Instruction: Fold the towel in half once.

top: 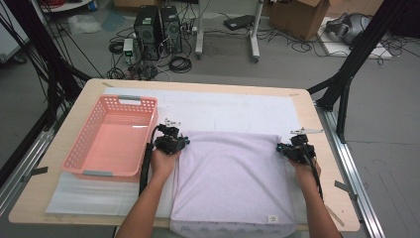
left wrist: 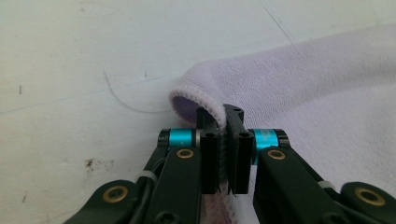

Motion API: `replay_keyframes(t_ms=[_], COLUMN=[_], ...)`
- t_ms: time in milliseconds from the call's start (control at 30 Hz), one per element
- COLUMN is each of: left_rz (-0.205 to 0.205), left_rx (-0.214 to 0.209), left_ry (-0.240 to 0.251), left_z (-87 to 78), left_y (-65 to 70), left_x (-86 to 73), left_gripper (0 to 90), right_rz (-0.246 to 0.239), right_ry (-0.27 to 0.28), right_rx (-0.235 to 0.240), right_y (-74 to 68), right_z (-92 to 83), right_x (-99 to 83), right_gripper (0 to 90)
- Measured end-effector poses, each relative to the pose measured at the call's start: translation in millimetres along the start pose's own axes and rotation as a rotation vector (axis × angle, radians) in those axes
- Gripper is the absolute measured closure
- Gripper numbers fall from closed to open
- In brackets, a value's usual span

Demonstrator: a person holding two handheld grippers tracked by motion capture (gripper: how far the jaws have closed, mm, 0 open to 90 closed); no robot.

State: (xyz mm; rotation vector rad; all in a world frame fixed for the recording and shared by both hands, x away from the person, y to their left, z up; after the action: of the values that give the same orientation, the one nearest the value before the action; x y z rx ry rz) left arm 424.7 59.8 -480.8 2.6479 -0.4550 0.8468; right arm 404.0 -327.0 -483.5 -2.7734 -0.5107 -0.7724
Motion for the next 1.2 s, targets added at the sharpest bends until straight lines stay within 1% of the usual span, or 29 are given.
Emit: replay_keyframes(t_ms=[67,100,133,167,233,300,333,367,400,433,467,500,533,567,700,767,833,867,900,933,967,1000,1033,1067,1133,1200], left_rz=[-0.03,-0.059,-0.078,-0.066,-0.062,-0.064,-0.071,-0.078,-0.074,-0.073,-0.065,-0.061,-0.057,-0.047,-0.033,-0.046,-0.058,-0.06,-0.074,-0.072,-0.058,-0.047,-0.043,-0.042,-0.039,-0.013], left_rx=[-0.004,-0.019,-0.033,-0.027,-0.029,-0.034,-0.038,-0.046,-0.043,-0.041,-0.037,-0.036,-0.037,-0.036,-0.026,-0.025,-0.02,-0.029,-0.058,-0.086,-0.087,-0.087,-0.095,-0.104,-0.107,-0.106], left_ry=[0.055,0.085,0.081,0.071,0.098,0.132,0.139,0.149,0.16,0.161,0.168,0.173,0.165,0.167,0.178,0.185,0.186,0.183,0.171,0.152,0.14,0.138,0.141,0.126,0.139,0.127], left_z=[-5.5,-7.7,-8.4,-8.9,-13.1,-19.2,-20.6,-22.0,-22.5,-22.3,-21.6,-20.8,-19.4,-18.6,-14.1,-10.0,-6.1,-4.1,-2.2,-1.1,-0.6,-1.3,-2.4,-3.0,-5.5,-6.6], left_y=[-1.4,-2.6,-4.5,-5.1,-4.2,-5.9,-7.3,-9.5,-11.5,-13.4,-15.0,-16.7,-18.3,-19.7,-25.1,-29.4,-33.5,-34.7,-34.9,-34.8,-33.7,-32.2,-30.6,-29.2,-25.6,-20.1], left_x=[7.8,11.2,13.8,17.6,28.3,44.3,49.5,58.4,64.9,71.0,76.9,81.8,86.6,91.4,107.0,110.1,108.9,107.7,106.2,104.0,101.7,99.4,97.2,95.0,90.1,83.3], left_gripper=[85.9,85.9,85.9,86.0,86.0,86.0,85.9,85.9,85.9,85.8,85.8,85.8,85.8,85.8,85.7,85.5,83.7,80.6,69.6,61.2,57.2,53.7,52.5,51.7,49.2,48.9], right_rz=[0.011,0.014,0.015,0.016,0.005,0.002,0.005,0.005,0.006,0.006,0.002,-0.002,-0.004,-0.005,0.012,0.022,0.034,0.034,0.038,0.046,0.063,0.076,0.08,0.084,0.089,0.074], right_ry=[0.028,0.051,0.067,0.074,0.104,0.133,0.142,0.156,0.171,0.179,0.198,0.199,0.2,0.202,0.207,0.213,0.219,0.219,0.211,0.2,0.191,0.186,0.186,0.189,0.182,0.179], right_rx=[-0.015,-0.016,-0.02,-0.022,-0.031,-0.04,-0.038,-0.039,-0.033,-0.031,-0.035,-0.041,-0.044,-0.047,-0.046,-0.04,-0.034,-0.043,-0.055,-0.053,-0.048,-0.042,-0.037,-0.036,-0.033,-0.036], right_y=[5.2,7.2,9.2,10.7,12.5,15.4,17.4,18.6,20.4,21.3,21.7,22.9,24.1,25.5,31.8,34.4,35.1,34.9,34.8,35.0,35.6,36.3,36.4,35.9,33.5,30.5], right_z=[-3.2,-5.4,-7.3,-8.7,-13.2,-18.9,-21.5,-23.5,-26.3,-28.2,-29.5,-29.5,-28.5,-27.4,-20.2,-16.3,-12.3,-10.0,-7.3,-4.4,-2.4,-1.0,-0.7,-0.9,-1.8,-4.5], right_x=[1.7,3.8,6.0,9.1,19.0,31.2,37.3,42.1,49.8,56.1,62.0,67.1,71.8,75.9,91.2,98.3,103.5,104.7,104.0,102.9,101.3,99.7,97.5,95.4,90.7,86.0], right_gripper=[87.5,87.5,87.6,87.6,87.6,87.6,87.5,87.5,87.5,87.5,87.5,87.5,87.4,87.4,87.4,87.4,87.3,86.9,84.2,77.4,68.8,65.2,64.5,63.5,61.7,59.7])
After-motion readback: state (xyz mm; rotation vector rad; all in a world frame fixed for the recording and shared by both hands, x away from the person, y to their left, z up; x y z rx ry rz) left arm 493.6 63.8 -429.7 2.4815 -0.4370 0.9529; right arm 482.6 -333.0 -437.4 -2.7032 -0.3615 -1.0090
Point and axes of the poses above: each handheld gripper's, and its own axes: z roughly forward along the jaws, x roughly out of its top, y roughly to its right, the point moved 6 cm from there along z, roughly forward along the jaws, and after that the axes turned 13 degrees about -y, right-handed, at the moved point
